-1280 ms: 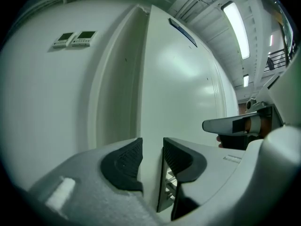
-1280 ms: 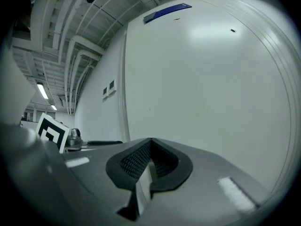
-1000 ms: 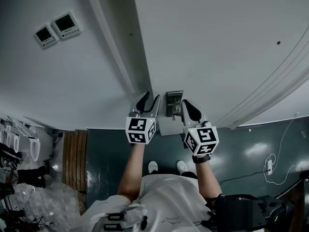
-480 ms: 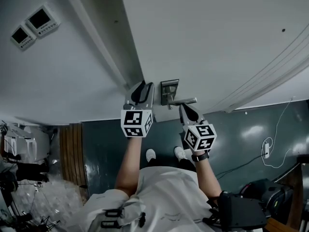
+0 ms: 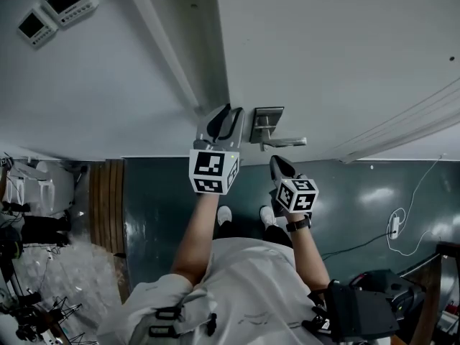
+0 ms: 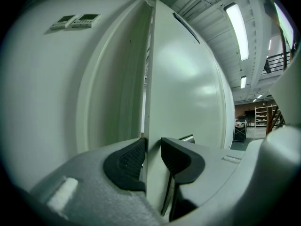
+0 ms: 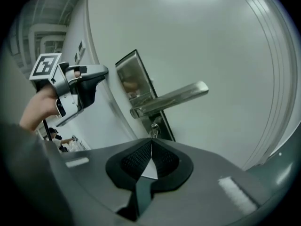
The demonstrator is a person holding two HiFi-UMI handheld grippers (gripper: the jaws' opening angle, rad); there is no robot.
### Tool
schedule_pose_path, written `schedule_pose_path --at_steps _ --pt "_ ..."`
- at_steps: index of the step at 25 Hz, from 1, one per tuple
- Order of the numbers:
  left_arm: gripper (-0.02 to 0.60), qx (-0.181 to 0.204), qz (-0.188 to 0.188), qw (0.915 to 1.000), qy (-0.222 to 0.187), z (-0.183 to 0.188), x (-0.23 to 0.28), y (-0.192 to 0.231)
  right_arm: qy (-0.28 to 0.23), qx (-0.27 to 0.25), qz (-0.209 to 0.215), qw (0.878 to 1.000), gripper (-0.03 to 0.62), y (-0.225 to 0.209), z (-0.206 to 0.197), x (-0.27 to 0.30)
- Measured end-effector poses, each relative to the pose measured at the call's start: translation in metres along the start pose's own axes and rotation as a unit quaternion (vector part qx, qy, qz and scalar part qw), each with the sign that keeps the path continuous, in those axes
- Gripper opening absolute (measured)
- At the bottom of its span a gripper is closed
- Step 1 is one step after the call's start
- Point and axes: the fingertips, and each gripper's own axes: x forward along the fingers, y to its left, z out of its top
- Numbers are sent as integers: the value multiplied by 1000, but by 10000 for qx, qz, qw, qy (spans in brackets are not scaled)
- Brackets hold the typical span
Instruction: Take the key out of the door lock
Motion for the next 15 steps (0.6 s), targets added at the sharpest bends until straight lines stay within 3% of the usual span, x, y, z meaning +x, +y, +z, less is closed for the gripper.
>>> schedule_pose_path --at_steps 1,2,3,6,8,12,15 --pt "112 5 6 10000 -11 0 0 -1 14 231 202 9995 39 2 -3 4" --pt "112 11 10 10000 -20 0 0 -1 36 491 424 9979 201 4 -6 8" --pt "112 15 13 10000 -33 0 0 -2 34 735 600 9955 289 6 -9 12" --pt "114 10 28 10000 -72 0 0 -2 -165 1342 822 9874 262 3 -10 21" --pt "114 3 41 10000 -73 0 -1 -1 -260 1963 1058 9745 264 1 -10 30" --pt "114 -29 80 9999 -62 -1 -1 -1 -501 3436 1505 9256 260 -5 -6 48" --pt "114 -22 90 9999 -56 -1 -1 -2 -669 4140 1594 8937 222 -15 -3 58"
